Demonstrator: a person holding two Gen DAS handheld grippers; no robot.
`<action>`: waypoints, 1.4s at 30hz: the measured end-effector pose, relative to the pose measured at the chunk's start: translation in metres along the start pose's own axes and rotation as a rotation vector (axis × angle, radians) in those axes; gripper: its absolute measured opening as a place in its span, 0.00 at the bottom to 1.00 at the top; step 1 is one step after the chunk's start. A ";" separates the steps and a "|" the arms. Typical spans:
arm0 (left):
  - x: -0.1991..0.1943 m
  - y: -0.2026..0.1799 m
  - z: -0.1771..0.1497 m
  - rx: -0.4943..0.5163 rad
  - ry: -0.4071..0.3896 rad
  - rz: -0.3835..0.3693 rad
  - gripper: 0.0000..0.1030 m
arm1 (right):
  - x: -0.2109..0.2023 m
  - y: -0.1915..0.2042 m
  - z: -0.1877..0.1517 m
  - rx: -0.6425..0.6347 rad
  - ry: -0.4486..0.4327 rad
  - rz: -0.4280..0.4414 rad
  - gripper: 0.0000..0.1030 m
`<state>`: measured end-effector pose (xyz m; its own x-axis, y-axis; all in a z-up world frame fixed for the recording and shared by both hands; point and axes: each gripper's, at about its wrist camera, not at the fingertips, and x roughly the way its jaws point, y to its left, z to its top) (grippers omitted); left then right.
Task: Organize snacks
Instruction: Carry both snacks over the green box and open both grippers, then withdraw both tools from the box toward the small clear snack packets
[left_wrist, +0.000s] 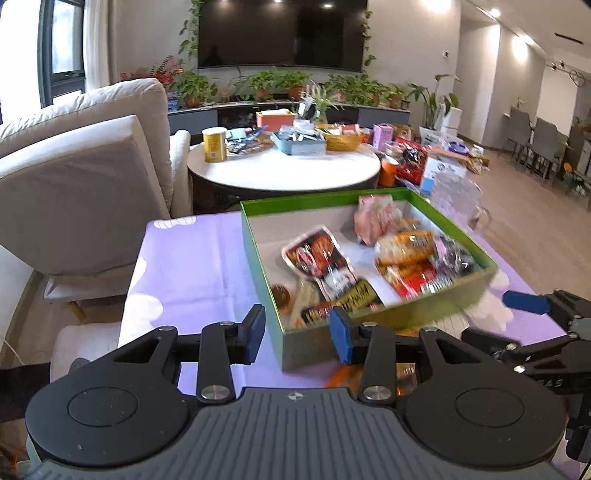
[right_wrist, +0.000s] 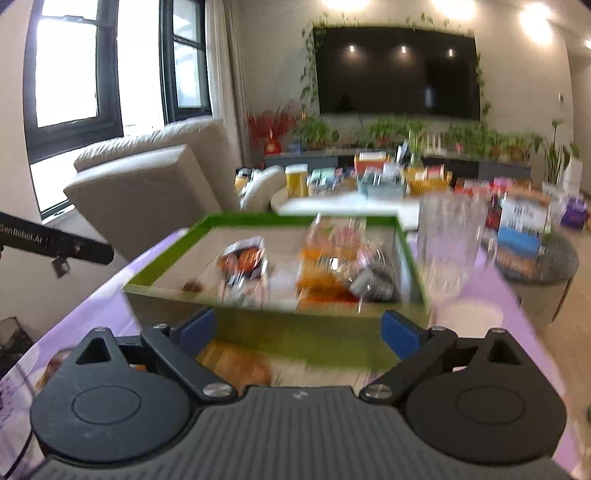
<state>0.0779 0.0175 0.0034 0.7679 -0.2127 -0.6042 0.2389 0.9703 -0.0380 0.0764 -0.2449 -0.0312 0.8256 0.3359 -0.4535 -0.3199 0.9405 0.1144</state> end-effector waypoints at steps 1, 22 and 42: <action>-0.002 -0.001 -0.004 0.007 0.003 -0.003 0.35 | 0.000 0.002 -0.004 0.004 0.019 0.005 0.61; -0.042 -0.004 -0.072 0.016 0.121 0.032 0.35 | 0.017 0.028 -0.040 0.156 0.179 0.011 0.61; -0.024 -0.010 -0.099 -0.004 0.242 0.052 0.41 | 0.032 0.039 -0.041 0.020 0.181 -0.076 0.61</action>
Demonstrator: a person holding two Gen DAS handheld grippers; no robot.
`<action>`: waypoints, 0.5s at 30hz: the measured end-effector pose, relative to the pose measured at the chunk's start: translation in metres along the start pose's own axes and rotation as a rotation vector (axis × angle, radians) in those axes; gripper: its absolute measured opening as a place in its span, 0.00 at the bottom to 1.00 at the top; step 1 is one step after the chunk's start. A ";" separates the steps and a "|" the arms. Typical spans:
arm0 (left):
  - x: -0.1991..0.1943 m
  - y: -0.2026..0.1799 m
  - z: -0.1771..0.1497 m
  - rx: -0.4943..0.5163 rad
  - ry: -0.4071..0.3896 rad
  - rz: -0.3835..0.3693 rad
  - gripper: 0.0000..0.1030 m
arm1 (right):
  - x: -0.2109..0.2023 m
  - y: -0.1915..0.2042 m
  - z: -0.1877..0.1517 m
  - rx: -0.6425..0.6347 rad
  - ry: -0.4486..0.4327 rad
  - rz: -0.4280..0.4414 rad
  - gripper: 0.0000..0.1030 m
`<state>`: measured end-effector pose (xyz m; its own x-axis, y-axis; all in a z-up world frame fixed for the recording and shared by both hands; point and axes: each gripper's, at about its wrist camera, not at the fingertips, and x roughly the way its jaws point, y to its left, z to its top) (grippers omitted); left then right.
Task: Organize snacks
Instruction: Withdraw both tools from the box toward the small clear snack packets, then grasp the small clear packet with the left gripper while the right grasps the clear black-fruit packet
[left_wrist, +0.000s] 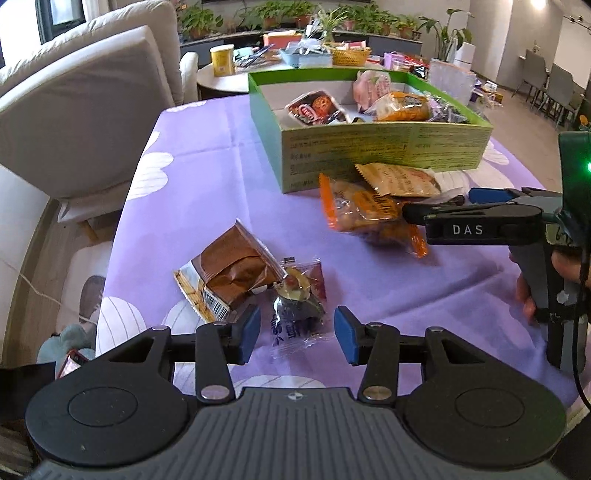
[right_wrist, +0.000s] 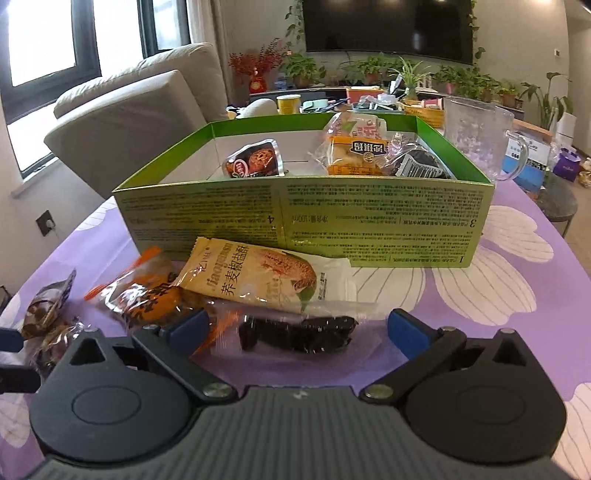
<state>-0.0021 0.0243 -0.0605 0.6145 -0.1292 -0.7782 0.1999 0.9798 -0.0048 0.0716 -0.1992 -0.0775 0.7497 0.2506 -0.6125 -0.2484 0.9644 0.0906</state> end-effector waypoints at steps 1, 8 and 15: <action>0.002 0.001 0.000 -0.006 0.004 0.002 0.41 | 0.001 0.002 0.000 -0.008 0.001 -0.011 0.61; 0.011 0.000 0.003 -0.024 0.005 -0.009 0.41 | 0.000 0.005 -0.004 -0.047 0.015 -0.027 0.61; 0.015 0.004 0.000 -0.060 0.010 -0.073 0.26 | -0.006 0.005 -0.005 -0.110 0.010 -0.009 0.61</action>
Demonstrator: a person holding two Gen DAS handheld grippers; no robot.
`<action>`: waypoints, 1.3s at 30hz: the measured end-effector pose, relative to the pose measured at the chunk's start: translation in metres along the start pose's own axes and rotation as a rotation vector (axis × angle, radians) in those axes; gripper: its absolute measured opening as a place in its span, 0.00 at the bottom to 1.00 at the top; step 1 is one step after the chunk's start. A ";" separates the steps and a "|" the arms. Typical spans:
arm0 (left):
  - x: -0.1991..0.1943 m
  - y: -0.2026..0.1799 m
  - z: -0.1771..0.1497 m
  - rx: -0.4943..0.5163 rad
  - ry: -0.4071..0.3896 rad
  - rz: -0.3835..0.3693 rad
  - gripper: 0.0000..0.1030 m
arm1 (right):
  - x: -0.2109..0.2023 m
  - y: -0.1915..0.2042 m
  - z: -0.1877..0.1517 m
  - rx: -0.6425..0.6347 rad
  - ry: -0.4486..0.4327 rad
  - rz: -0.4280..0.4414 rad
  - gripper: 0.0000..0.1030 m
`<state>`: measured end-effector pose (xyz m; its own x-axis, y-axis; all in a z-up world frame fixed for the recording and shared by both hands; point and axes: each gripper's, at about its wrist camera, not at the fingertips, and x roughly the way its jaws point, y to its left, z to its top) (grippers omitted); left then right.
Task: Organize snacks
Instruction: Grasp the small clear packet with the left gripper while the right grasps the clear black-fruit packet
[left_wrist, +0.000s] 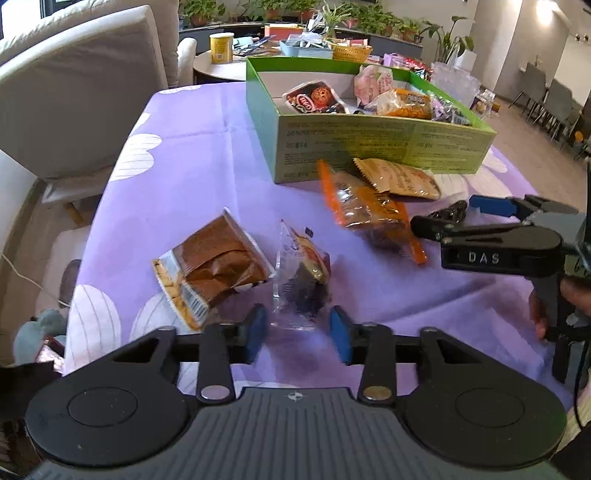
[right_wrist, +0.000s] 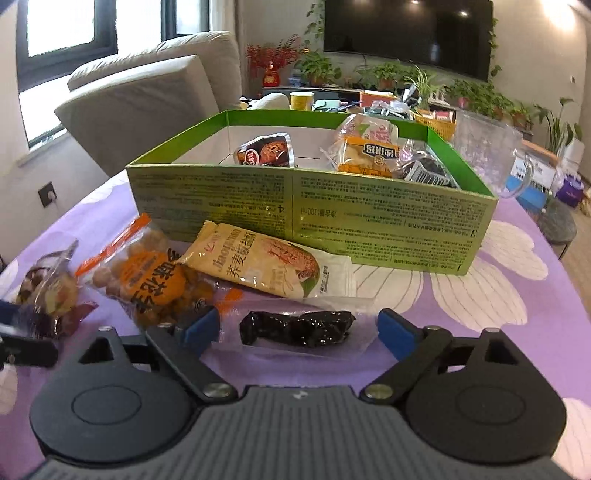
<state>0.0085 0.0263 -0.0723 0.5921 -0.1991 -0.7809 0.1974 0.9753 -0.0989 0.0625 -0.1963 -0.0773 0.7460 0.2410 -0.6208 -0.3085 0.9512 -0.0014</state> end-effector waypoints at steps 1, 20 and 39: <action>-0.001 0.001 0.000 -0.006 -0.003 -0.007 0.25 | -0.001 0.000 -0.001 -0.005 -0.001 -0.002 0.61; -0.034 0.001 0.003 -0.020 -0.133 -0.067 0.08 | -0.031 -0.018 0.001 0.067 -0.063 0.009 0.61; -0.046 -0.047 -0.008 0.308 -0.171 -0.133 0.23 | -0.035 -0.024 -0.003 0.084 -0.061 0.010 0.61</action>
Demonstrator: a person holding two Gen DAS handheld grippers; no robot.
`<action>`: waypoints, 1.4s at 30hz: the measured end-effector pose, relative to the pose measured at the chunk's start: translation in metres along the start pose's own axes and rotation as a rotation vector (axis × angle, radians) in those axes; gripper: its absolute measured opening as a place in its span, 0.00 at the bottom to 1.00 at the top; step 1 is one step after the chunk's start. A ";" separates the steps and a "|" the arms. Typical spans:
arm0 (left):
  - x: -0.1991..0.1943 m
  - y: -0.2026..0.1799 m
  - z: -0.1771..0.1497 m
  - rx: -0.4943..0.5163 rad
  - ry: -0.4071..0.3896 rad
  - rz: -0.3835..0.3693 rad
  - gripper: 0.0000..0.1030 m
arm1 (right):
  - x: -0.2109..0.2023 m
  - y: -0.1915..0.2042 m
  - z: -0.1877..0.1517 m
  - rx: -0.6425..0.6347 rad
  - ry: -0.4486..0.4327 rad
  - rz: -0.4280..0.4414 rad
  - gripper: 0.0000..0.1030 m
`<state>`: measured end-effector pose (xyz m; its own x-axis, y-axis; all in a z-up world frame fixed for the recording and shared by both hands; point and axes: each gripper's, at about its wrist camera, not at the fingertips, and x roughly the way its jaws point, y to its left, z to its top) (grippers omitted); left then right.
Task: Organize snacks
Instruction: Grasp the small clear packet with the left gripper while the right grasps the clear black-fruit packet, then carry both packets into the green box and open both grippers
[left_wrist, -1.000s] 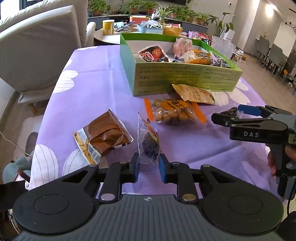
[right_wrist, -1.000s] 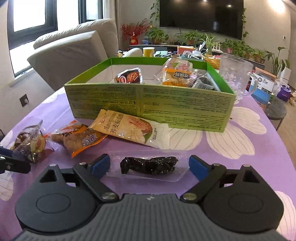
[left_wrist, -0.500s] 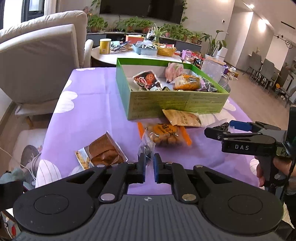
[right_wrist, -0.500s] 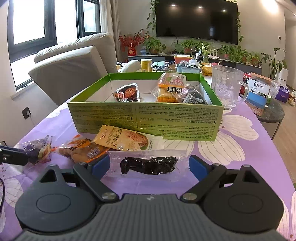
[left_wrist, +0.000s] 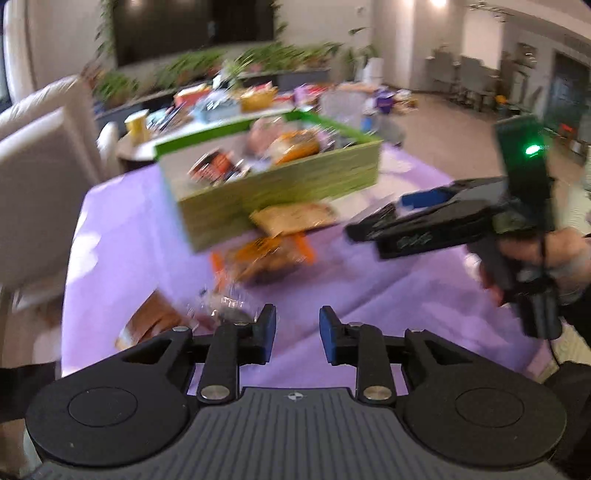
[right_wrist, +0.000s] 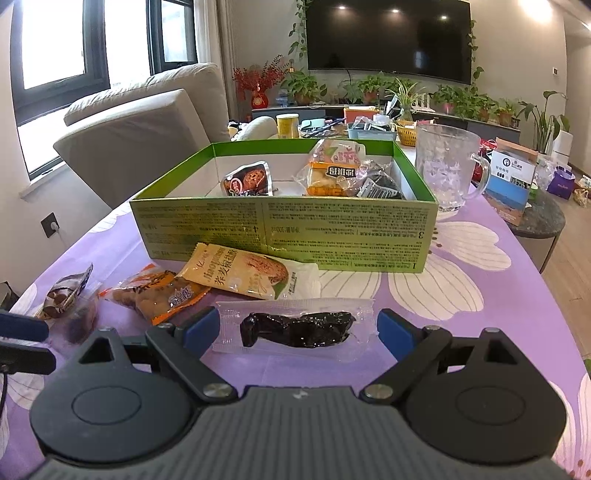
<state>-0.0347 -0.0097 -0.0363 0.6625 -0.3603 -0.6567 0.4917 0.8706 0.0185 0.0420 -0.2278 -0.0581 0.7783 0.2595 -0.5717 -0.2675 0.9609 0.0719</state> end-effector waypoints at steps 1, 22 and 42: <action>-0.001 -0.001 0.002 0.004 -0.013 -0.010 0.23 | 0.000 0.000 0.000 0.001 0.001 0.000 0.61; 0.053 0.042 0.016 -0.425 0.161 0.175 0.58 | 0.004 -0.005 -0.004 0.019 0.012 0.021 0.61; 0.029 0.033 0.031 -0.322 0.072 0.135 0.17 | -0.009 -0.016 0.016 0.021 -0.077 0.036 0.61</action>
<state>0.0187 -0.0017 -0.0316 0.6624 -0.2207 -0.7159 0.1920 0.9737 -0.1226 0.0484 -0.2437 -0.0413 0.8101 0.2999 -0.5038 -0.2846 0.9524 0.1092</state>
